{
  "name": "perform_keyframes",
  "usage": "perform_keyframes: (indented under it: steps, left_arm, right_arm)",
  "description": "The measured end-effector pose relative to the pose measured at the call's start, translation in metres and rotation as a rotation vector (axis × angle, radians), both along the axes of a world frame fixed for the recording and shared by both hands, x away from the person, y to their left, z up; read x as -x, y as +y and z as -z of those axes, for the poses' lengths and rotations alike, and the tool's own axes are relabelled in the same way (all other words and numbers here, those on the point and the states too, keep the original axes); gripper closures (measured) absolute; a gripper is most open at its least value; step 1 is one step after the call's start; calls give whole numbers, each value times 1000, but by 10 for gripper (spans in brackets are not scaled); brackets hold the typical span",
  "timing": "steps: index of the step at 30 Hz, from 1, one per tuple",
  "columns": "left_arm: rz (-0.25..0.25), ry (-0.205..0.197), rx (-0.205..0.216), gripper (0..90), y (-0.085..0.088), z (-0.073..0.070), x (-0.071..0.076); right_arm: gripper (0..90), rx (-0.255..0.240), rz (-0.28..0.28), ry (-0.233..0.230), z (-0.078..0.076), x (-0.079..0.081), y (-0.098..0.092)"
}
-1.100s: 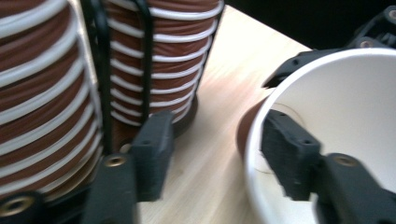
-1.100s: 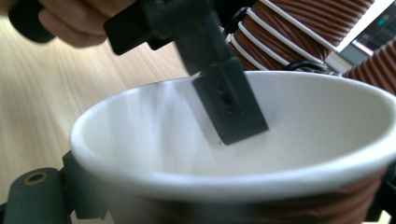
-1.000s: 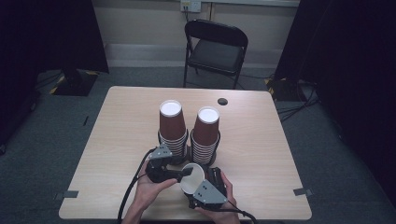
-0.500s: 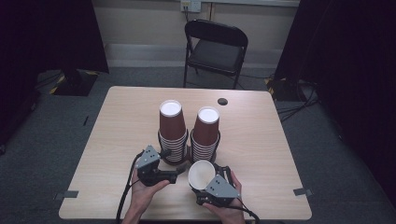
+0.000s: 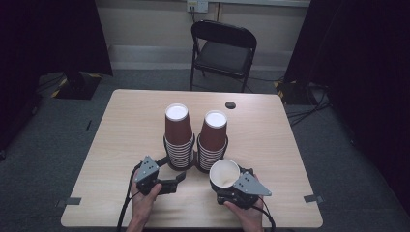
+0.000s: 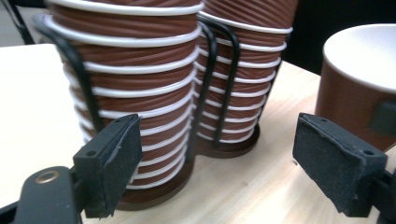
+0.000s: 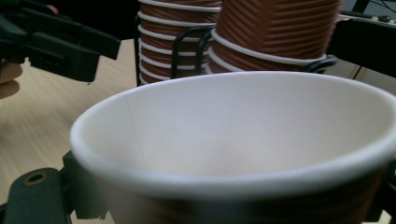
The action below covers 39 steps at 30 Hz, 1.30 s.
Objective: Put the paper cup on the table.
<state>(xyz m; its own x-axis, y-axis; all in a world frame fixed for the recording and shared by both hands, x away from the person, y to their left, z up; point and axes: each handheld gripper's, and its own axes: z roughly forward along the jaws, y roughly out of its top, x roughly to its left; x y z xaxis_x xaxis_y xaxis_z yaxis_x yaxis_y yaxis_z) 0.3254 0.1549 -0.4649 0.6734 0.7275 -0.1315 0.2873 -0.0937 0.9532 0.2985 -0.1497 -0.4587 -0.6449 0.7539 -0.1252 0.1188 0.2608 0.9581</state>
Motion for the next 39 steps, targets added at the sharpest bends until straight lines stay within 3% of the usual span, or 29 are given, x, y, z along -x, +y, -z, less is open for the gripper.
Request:
perform_keyframes:
  steps: [6, 11, 12, 20, 22, 28, 39]
  left_arm:
    - [-33, -44, -19, 156, 9, 12, 1]
    - [-53, -43, -8, 156, 14, 16, 3]
    - [-79, -46, -17, 156, 15, 17, 3]
    - [-104, -43, -28, 155, 19, 23, 8]
    - [-104, -37, -21, 155, 19, 24, 9]
    - [-83, -70, -11, 154, 16, 29, 11]
    - [-80, -60, 17, 157, 14, 32, 13]
  right_arm:
    - [109, -56, 33, 17, -4, -9, -14]
    - [109, -70, 57, 30, -6, -15, -21]
    - [109, -81, 70, 32, -6, -18, -25]
    - [107, -130, 133, 33, -13, -34, -41]
    - [107, -136, 135, 35, -13, -36, -42]
    - [106, -158, 164, 29, -20, -55, -52]
    - [105, -156, 200, 45, -25, -85, -60]
